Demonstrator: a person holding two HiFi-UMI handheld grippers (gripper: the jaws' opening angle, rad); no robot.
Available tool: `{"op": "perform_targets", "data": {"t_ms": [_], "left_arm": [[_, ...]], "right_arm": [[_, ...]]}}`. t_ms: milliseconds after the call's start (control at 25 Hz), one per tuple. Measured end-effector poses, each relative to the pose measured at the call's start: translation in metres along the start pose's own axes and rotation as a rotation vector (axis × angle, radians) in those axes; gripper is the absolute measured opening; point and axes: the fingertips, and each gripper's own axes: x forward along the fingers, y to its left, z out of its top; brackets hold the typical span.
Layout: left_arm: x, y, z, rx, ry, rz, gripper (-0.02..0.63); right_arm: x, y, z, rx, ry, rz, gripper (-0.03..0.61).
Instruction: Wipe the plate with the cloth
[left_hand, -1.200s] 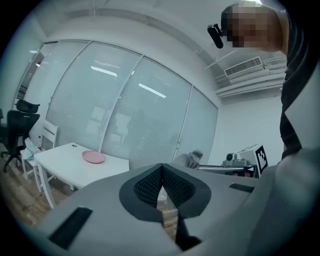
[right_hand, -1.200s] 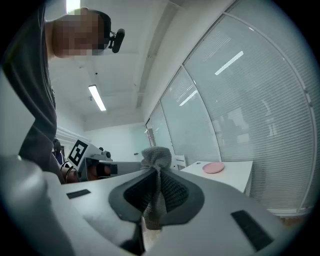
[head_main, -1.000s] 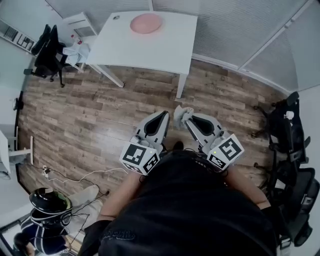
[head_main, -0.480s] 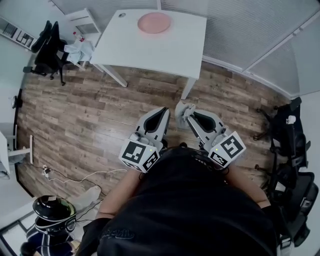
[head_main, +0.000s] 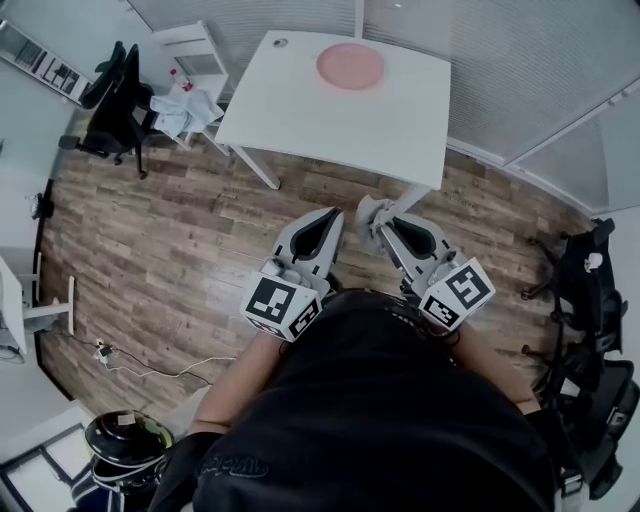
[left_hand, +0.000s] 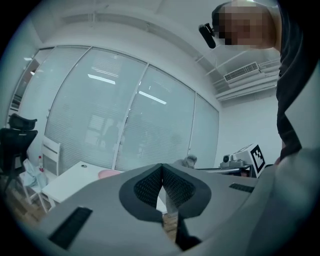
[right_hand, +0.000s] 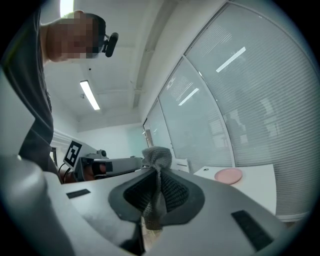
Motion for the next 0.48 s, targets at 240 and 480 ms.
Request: {"op": "perform_targets", "data": {"t_ms": [240, 480], "left_arm": [[-0.018, 0.050, 0.002, -0.020, 0.005, -0.001, 0.015], [-0.014, 0.081, 0.002, -0.063, 0.010, 0.010, 0.015]], "right_arm": [[0.052, 0.012, -0.008, 0.007, 0.018, 0.014, 0.041], [0.079, 0.005, -0.002, 0.001, 0.032, 0.014, 0.041]]}}
